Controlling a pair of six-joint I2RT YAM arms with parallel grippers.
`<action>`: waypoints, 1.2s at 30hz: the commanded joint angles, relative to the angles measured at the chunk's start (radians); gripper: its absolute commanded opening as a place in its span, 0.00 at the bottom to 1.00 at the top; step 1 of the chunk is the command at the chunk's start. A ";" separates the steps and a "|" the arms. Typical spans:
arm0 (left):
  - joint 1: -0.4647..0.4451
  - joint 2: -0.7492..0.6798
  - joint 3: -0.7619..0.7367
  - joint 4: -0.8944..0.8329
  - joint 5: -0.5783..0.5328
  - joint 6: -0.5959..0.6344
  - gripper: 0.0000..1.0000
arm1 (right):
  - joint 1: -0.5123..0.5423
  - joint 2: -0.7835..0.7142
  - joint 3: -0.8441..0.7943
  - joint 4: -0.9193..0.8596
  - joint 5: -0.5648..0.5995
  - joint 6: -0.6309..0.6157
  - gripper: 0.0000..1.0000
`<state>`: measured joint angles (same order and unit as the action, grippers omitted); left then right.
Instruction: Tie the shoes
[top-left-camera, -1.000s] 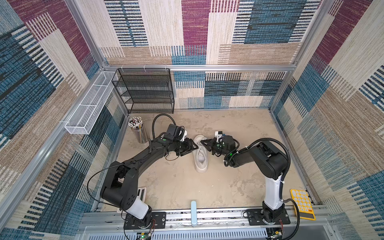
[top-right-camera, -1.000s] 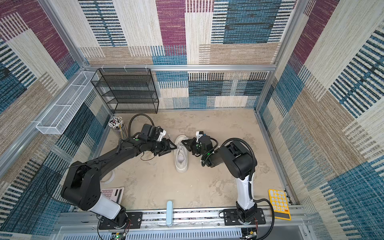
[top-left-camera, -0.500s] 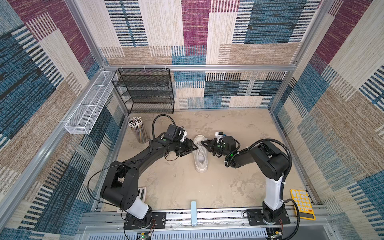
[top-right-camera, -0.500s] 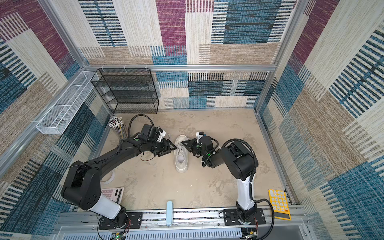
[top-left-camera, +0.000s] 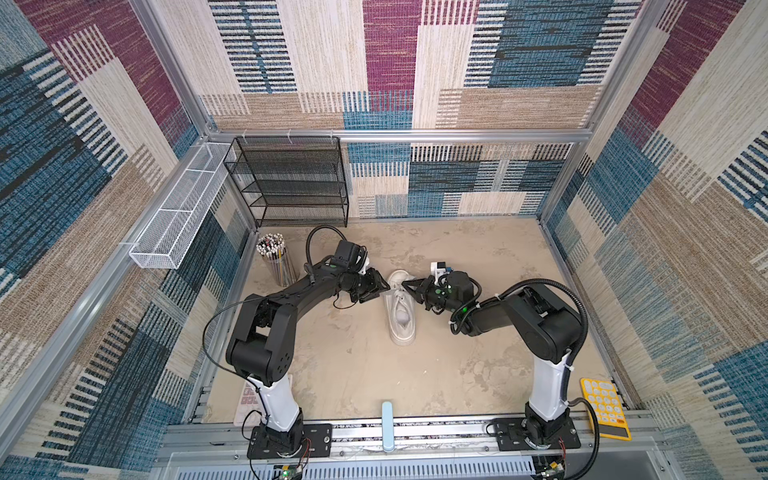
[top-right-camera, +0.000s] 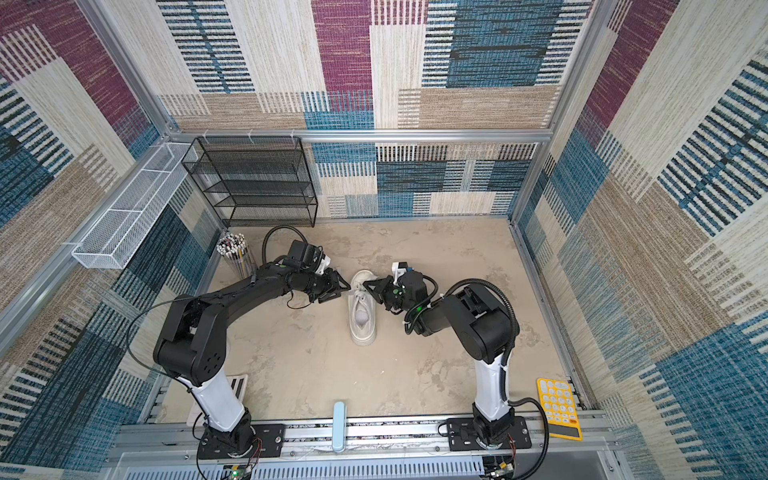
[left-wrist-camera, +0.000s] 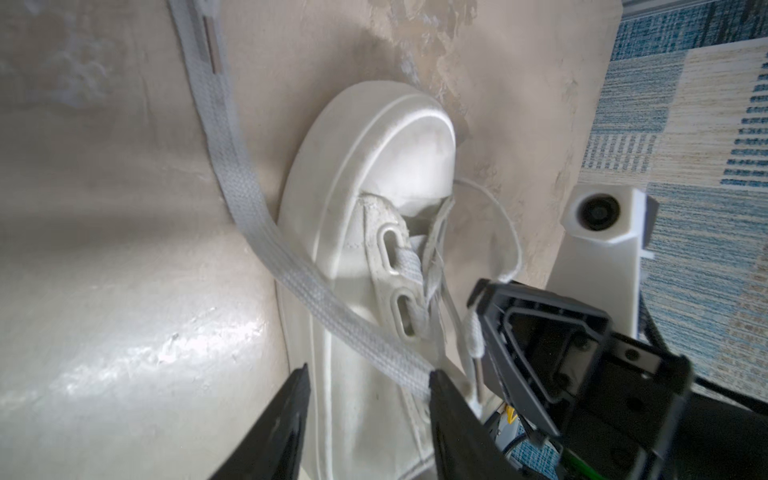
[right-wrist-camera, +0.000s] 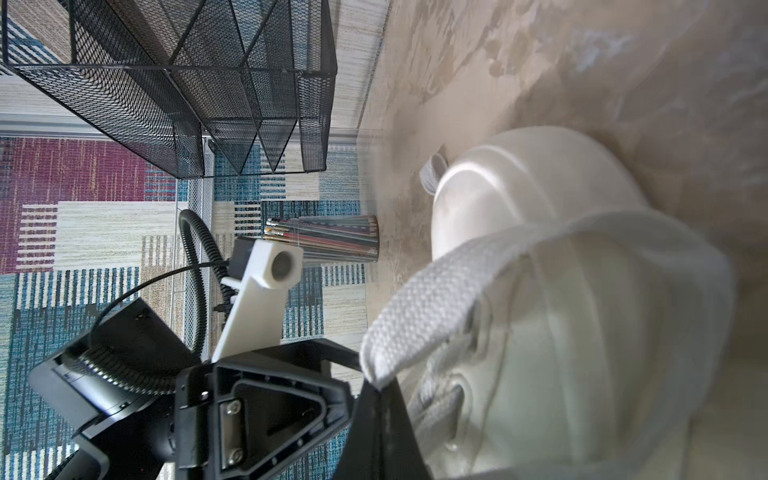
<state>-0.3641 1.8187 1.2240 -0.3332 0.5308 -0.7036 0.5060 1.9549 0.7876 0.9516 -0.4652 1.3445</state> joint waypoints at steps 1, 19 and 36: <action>-0.001 0.033 0.022 0.007 0.023 -0.013 0.50 | -0.018 -0.005 0.011 0.018 -0.019 -0.020 0.00; -0.019 0.055 0.034 0.063 0.092 -0.065 0.00 | -0.059 -0.081 -0.003 -0.009 -0.055 -0.060 0.00; -0.042 0.026 0.054 0.026 0.089 -0.054 0.00 | -0.062 -0.221 -0.004 -0.485 -0.004 -0.257 0.00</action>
<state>-0.4038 1.8404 1.2690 -0.2970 0.6304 -0.7555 0.4438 1.7535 0.7589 0.6430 -0.4870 1.1679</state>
